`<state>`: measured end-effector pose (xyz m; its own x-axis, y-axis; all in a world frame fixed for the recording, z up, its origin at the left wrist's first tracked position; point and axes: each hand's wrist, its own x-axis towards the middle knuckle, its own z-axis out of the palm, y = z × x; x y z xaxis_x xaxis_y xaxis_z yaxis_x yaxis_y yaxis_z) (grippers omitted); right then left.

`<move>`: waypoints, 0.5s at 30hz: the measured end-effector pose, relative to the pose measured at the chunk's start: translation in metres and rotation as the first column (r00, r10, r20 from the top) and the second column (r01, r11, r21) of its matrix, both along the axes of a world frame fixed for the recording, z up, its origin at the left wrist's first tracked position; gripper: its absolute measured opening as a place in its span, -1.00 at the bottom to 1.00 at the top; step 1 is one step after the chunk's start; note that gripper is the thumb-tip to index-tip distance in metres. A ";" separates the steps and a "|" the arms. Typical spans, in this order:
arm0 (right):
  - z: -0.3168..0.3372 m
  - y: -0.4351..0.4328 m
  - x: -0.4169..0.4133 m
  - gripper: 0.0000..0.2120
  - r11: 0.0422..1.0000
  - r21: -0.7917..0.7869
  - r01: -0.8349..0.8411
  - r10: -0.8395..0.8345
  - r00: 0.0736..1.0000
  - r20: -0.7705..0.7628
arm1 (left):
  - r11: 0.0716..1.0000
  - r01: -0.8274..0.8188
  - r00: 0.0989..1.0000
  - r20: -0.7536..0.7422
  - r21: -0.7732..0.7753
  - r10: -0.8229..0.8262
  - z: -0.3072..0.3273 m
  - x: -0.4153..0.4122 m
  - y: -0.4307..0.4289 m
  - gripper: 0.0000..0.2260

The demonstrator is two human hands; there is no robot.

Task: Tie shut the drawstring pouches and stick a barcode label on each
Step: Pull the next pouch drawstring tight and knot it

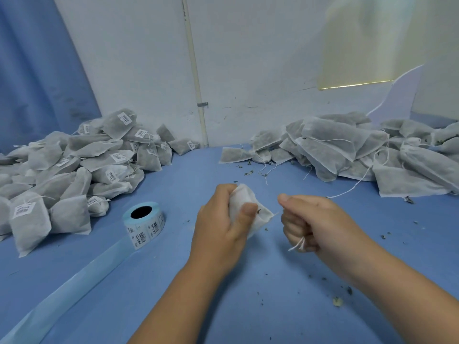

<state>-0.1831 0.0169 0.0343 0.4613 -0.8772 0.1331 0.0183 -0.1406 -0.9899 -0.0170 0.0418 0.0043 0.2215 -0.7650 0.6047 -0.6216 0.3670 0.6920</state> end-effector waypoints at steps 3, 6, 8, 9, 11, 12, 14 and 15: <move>0.003 0.001 0.000 -0.56 0.994 0.108 -0.018 -0.002 0.983 0.182 | 0.987 0.116 0.981 0.146 0.113 -0.132 0.001 -0.004 0.002 -0.54; 0.016 -0.002 -0.012 -0.60 0.968 0.228 -0.102 -0.020 0.879 0.477 | 0.974 0.074 0.961 0.244 0.215 -0.127 0.001 -0.009 0.002 -0.59; 0.025 -0.004 -0.021 -0.59 0.956 0.260 -0.136 -0.053 0.791 0.610 | 0.968 0.063 0.961 0.247 0.244 -0.125 0.001 -0.011 0.001 -0.63; 0.027 -0.005 -0.025 -0.59 0.954 0.266 -0.136 -0.070 0.764 0.642 | 0.964 0.075 0.957 0.252 0.256 -0.142 0.002 -0.012 0.001 -0.63; 0.027 -0.006 -0.028 -0.59 0.953 0.278 -0.121 -0.101 0.739 0.666 | 0.952 0.121 0.937 0.285 0.282 -0.203 0.004 -0.016 0.002 -0.59; 0.026 -0.007 -0.028 -0.59 0.952 0.285 -0.115 -0.110 0.736 0.668 | 0.943 0.151 0.923 0.299 0.296 -0.242 0.005 -0.016 0.004 -0.56; 0.023 -0.010 -0.027 -0.58 0.948 0.300 -0.107 -0.130 0.731 0.670 | 0.929 0.197 0.901 0.316 0.312 -0.297 0.005 -0.016 0.007 -0.52; 0.023 -0.011 -0.027 -0.58 0.944 0.312 -0.103 -0.144 0.724 0.675 | 0.927 0.207 0.895 0.322 0.312 -0.308 0.006 -0.015 0.009 -0.51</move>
<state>-0.2099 0.0059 0.0575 0.3334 -0.9342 0.1266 0.7031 0.1570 -0.6935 -0.0316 0.0508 0.0105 -0.1987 -0.9062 0.3733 -0.7534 0.3848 0.5332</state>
